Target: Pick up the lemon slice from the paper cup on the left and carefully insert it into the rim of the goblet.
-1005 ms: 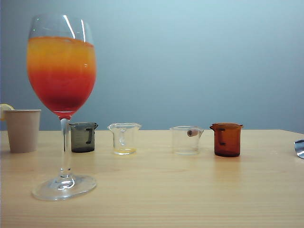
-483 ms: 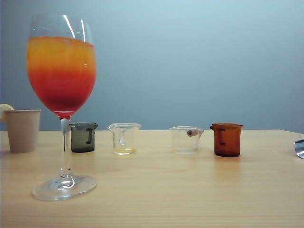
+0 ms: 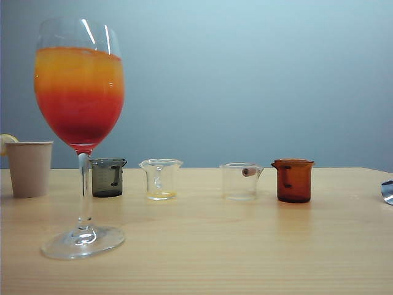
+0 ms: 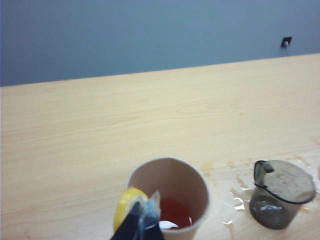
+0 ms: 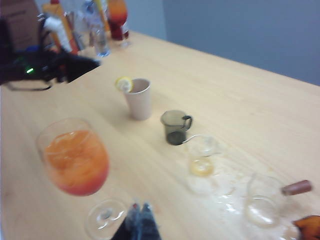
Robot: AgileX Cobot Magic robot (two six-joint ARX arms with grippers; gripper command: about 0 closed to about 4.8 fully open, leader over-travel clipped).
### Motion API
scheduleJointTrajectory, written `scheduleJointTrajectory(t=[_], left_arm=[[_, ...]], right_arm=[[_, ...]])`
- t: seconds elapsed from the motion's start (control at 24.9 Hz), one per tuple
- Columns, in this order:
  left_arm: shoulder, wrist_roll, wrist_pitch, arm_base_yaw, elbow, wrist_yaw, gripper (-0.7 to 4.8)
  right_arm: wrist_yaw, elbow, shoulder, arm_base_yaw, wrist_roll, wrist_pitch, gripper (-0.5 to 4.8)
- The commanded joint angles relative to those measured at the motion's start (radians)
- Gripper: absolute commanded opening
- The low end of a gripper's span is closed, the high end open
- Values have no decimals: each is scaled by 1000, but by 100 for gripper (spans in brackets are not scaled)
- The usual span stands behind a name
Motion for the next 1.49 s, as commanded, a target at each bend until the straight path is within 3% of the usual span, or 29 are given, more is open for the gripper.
scheduleJointTrajectory(t=[0.04, 0.16, 0.28, 0.36, 0.48, 0.8, 1.01, 1.49], left_arm=[[48, 8, 19, 1, 36, 35, -6], [72, 31, 20, 1, 56, 35, -4], [85, 54, 19, 1, 64, 18, 262], [94, 86, 19, 1, 64, 24, 333], [113, 107, 20, 13, 67, 74, 336], [248, 9, 19, 126, 141, 282, 335], [304, -2, 19, 122, 177, 316, 333], [390, 14, 38, 86, 182, 296, 333]], right_arm=[[28, 7, 21, 64, -64, 10, -3], [31, 7, 38, 110, -75, 10, -3], [31, 7, 52, 137, -75, 11, -3], [30, 7, 56, 137, -75, 10, -3], [30, 7, 56, 137, -75, 10, -3], [30, 7, 56, 137, -75, 9, -3], [30, 7, 56, 136, -75, 3, -3], [31, 7, 71, 136, -75, -1, -3]])
